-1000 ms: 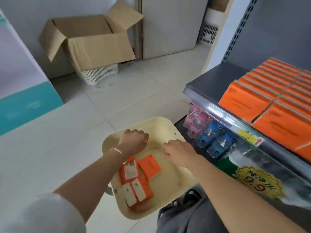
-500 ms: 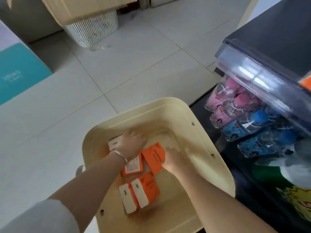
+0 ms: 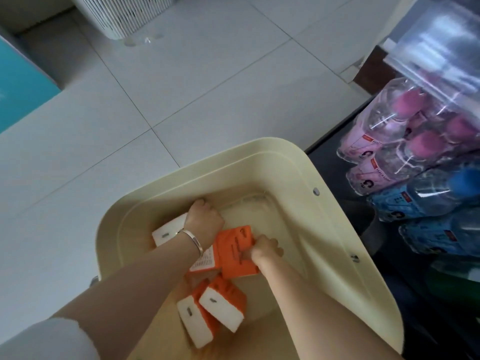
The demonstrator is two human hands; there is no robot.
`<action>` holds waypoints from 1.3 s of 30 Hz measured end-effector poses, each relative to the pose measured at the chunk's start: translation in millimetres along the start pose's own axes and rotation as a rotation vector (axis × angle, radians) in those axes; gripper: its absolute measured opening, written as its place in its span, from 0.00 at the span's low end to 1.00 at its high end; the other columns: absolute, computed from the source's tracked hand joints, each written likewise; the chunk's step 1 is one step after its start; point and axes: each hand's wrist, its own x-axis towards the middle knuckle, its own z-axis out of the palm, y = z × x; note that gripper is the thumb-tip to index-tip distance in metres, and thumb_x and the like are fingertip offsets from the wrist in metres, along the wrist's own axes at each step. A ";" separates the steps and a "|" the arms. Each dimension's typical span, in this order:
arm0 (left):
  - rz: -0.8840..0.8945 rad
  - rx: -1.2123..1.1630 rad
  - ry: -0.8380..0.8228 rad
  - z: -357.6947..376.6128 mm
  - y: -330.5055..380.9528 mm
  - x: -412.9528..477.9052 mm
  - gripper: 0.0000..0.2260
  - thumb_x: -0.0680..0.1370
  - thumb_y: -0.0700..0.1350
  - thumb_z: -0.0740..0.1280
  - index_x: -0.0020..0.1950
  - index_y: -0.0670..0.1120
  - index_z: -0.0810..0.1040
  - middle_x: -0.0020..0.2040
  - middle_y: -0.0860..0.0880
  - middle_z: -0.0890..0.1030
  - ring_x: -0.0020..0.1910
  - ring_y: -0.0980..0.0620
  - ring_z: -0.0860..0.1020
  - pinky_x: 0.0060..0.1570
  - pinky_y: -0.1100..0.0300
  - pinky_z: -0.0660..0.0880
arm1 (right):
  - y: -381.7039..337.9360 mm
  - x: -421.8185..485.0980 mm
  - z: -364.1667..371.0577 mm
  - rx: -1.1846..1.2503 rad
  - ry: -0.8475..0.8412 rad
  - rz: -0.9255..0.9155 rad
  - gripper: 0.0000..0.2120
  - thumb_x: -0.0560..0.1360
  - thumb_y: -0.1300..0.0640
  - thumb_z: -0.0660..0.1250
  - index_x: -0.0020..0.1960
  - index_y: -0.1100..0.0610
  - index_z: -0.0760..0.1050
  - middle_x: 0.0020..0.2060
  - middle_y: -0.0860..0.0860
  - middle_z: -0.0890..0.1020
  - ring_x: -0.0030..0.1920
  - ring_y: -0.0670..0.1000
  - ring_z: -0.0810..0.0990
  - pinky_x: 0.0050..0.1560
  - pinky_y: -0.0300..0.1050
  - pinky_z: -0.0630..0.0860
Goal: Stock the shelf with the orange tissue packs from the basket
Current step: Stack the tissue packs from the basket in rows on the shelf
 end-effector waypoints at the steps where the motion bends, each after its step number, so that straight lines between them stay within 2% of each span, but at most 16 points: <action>1: -0.006 0.017 -0.014 2.6 1.0 2.2 0.13 0.78 0.38 0.59 0.59 0.47 0.77 0.59 0.49 0.78 0.63 0.46 0.70 0.62 0.54 0.63 | 0.5 0.6 -0.6 0.037 -0.014 -0.007 0.23 0.70 0.50 0.71 0.62 0.55 0.71 0.62 0.56 0.71 0.62 0.59 0.72 0.62 0.52 0.73; 5: -0.060 0.115 -0.075 9.7 6.0 1.2 0.12 0.78 0.40 0.60 0.58 0.50 0.77 0.56 0.52 0.79 0.61 0.47 0.72 0.63 0.54 0.62 | 0.3 -3.7 -6.9 0.211 -0.055 -0.059 0.22 0.69 0.60 0.72 0.60 0.60 0.69 0.56 0.58 0.78 0.56 0.59 0.78 0.55 0.50 0.77; 7: -0.081 0.152 -0.106 9.7 8.2 -2.2 0.12 0.78 0.40 0.60 0.58 0.50 0.77 0.56 0.52 0.79 0.59 0.48 0.74 0.62 0.53 0.63 | -1.0 -10.2 -12.7 0.215 -0.035 -0.078 0.21 0.71 0.60 0.70 0.60 0.60 0.67 0.51 0.55 0.77 0.52 0.57 0.78 0.49 0.48 0.76; 10: -0.104 0.116 -0.103 -0.2 9.3 -10.1 0.13 0.79 0.40 0.59 0.61 0.50 0.75 0.59 0.50 0.77 0.60 0.47 0.74 0.60 0.54 0.67 | -7.5 -30.8 -27.8 0.166 0.020 -0.110 0.17 0.71 0.61 0.68 0.56 0.57 0.65 0.39 0.49 0.73 0.44 0.54 0.77 0.43 0.46 0.74; 13: -0.110 0.047 0.011 -24.0 4.3 -22.0 0.12 0.78 0.42 0.60 0.61 0.50 0.75 0.60 0.49 0.76 0.61 0.47 0.74 0.58 0.55 0.68 | -13.7 -47.9 -47.0 0.143 0.097 -0.163 0.15 0.70 0.64 0.68 0.54 0.57 0.69 0.37 0.49 0.75 0.42 0.53 0.78 0.42 0.45 0.76; 15: -0.128 -0.026 0.114 -40.2 -1.8 -33.2 0.13 0.78 0.43 0.60 0.62 0.49 0.74 0.60 0.49 0.77 0.60 0.46 0.74 0.57 0.56 0.69 | -17.5 -64.9 -65.6 0.169 0.128 -0.223 0.03 0.76 0.69 0.62 0.47 0.63 0.72 0.32 0.52 0.76 0.35 0.45 0.80 0.35 0.35 0.73; 16: -0.141 -0.075 0.167 -47.3 -4.4 -39.7 0.13 0.79 0.45 0.59 0.63 0.49 0.72 0.60 0.48 0.77 0.61 0.46 0.74 0.57 0.56 0.68 | -19.6 -76.6 -75.0 0.193 0.137 -0.259 0.08 0.78 0.70 0.58 0.42 0.63 0.69 0.30 0.52 0.77 0.30 0.40 0.79 0.32 0.29 0.70; 17: -0.155 -0.131 0.226 -55.0 -7.2 -47.4 0.14 0.80 0.49 0.58 0.64 0.49 0.70 0.60 0.48 0.77 0.61 0.46 0.74 0.57 0.55 0.67 | -21.5 -87.7 -84.2 0.199 0.171 -0.283 0.09 0.79 0.69 0.57 0.41 0.61 0.68 0.33 0.53 0.78 0.33 0.39 0.80 0.33 0.28 0.68; 18: -0.174 -0.186 0.283 -63.1 -9.1 -56.5 0.15 0.80 0.53 0.58 0.64 0.50 0.69 0.60 0.48 0.77 0.61 0.45 0.74 0.57 0.55 0.67 | -21.9 -94.8 -92.6 0.219 0.227 -0.258 0.05 0.79 0.65 0.59 0.46 0.59 0.70 0.41 0.52 0.79 0.43 0.43 0.82 0.39 0.31 0.69; 19: -0.193 -0.234 0.337 -71.8 -10.9 -66.7 0.15 0.79 0.55 0.57 0.62 0.50 0.69 0.58 0.48 0.79 0.60 0.45 0.74 0.56 0.55 0.67 | -21.6 -103.1 -100.3 0.177 0.293 -0.262 0.06 0.77 0.62 0.61 0.52 0.55 0.73 0.48 0.51 0.79 0.51 0.50 0.80 0.44 0.36 0.69; 21: -0.197 -0.273 0.418 -87.9 -12.4 -88.4 0.13 0.79 0.52 0.57 0.60 0.49 0.68 0.57 0.47 0.80 0.60 0.44 0.74 0.56 0.54 0.67 | -18.4 -118.3 -110.0 0.123 0.375 -0.283 0.16 0.73 0.60 0.63 0.59 0.49 0.74 0.56 0.52 0.78 0.58 0.57 0.77 0.52 0.45 0.74; 23: -0.191 -0.266 0.466 -104.1 -12.2 -109.7 0.13 0.77 0.46 0.60 0.61 0.47 0.68 0.57 0.46 0.80 0.61 0.45 0.73 0.56 0.54 0.67 | -11.8 -144.2 -121.2 0.127 0.431 -0.311 0.17 0.70 0.60 0.65 0.58 0.49 0.74 0.56 0.53 0.78 0.58 0.59 0.77 0.54 0.50 0.76; 29: -0.217 -0.245 0.648 -154.7 -3.3 -173.4 0.11 0.75 0.43 0.61 0.56 0.48 0.71 0.52 0.48 0.80 0.59 0.46 0.73 0.55 0.54 0.65 | 10.7 -217.0 -152.7 0.188 0.584 -0.395 0.12 0.69 0.58 0.65 0.52 0.51 0.73 0.51 0.54 0.81 0.53 0.58 0.80 0.54 0.51 0.77; 32: -0.217 -0.250 0.727 -179.2 3.4 -205.0 0.11 0.76 0.44 0.60 0.58 0.49 0.70 0.54 0.51 0.79 0.58 0.47 0.74 0.53 0.54 0.65 | 22.3 -259.1 -172.5 0.234 0.639 -0.458 0.13 0.71 0.59 0.66 0.55 0.52 0.73 0.52 0.54 0.80 0.53 0.58 0.80 0.50 0.48 0.77; 37: -0.204 -0.250 0.838 -216.2 19.4 -248.9 0.13 0.78 0.46 0.58 0.63 0.49 0.67 0.58 0.50 0.75 0.58 0.46 0.75 0.51 0.53 0.67 | 50.9 -313.2 -201.6 0.285 0.753 -0.530 0.22 0.71 0.58 0.69 0.64 0.50 0.71 0.56 0.53 0.79 0.55 0.57 0.79 0.53 0.49 0.78; 39: -0.196 -0.235 0.877 -231.8 25.8 -265.6 0.13 0.78 0.45 0.58 0.62 0.48 0.66 0.58 0.50 0.76 0.58 0.46 0.75 0.51 0.53 0.68 | 64.5 -333.1 -211.0 0.281 0.812 -0.547 0.19 0.70 0.58 0.69 0.60 0.51 0.73 0.54 0.53 0.80 0.53 0.57 0.80 0.49 0.45 0.76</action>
